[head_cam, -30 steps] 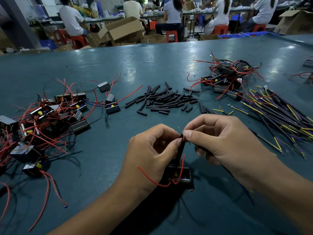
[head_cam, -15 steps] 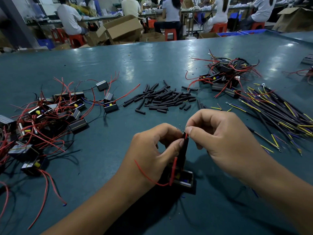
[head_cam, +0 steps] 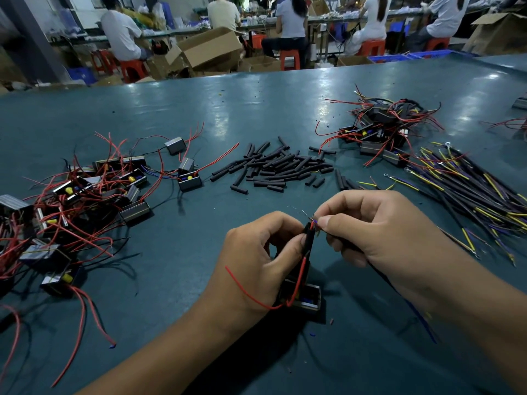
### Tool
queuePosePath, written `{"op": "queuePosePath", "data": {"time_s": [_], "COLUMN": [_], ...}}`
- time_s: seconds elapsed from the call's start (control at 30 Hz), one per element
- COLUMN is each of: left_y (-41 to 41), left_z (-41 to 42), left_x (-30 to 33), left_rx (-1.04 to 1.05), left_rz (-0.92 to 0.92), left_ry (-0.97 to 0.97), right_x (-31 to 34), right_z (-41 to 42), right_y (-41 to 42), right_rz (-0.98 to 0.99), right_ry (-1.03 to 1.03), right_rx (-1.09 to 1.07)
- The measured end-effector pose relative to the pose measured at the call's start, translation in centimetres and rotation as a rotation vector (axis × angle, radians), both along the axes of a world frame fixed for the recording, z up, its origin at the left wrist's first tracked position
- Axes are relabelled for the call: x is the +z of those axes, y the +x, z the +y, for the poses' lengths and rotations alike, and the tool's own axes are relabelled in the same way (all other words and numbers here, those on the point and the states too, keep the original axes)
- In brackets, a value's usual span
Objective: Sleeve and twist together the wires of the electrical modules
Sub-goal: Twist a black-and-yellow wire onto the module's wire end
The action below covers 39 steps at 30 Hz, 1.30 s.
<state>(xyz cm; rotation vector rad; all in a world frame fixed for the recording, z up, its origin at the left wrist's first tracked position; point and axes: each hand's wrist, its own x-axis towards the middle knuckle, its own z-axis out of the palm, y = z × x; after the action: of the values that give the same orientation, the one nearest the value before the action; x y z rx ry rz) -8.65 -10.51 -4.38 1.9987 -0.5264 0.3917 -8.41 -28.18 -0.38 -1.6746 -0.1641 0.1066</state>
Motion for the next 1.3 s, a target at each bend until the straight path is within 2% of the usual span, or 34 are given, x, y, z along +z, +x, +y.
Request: {"op": "queuePosePath", "data": {"time_s": [0.17,0.37,0.63,1.3], "left_y": [0.0,0.1,0.08,0.25], "left_z": [-0.07,-0.16,-0.28,-0.3], "left_x": [-0.13,-0.18,-0.05,-0.3], "left_rx": [0.006,0.007,0.015,0.049], "left_rz": [0.007,-0.008,-0.041,-0.132], "left_ry": [-0.025,-0.05,-0.032,-0.009], "right_x": [0.02,0.06,0.14,-0.04], "right_z": [-0.1,-0.25,-0.03,-0.01], "right_y": [0.06,0.01,0.1,0.09], "right_rz": [0.035,-0.086,0.101,0.067], "right_ry": [0.023,-0.062,0.094,0.041], "right_rx": [0.025,0.028,0.067,0.021]}}
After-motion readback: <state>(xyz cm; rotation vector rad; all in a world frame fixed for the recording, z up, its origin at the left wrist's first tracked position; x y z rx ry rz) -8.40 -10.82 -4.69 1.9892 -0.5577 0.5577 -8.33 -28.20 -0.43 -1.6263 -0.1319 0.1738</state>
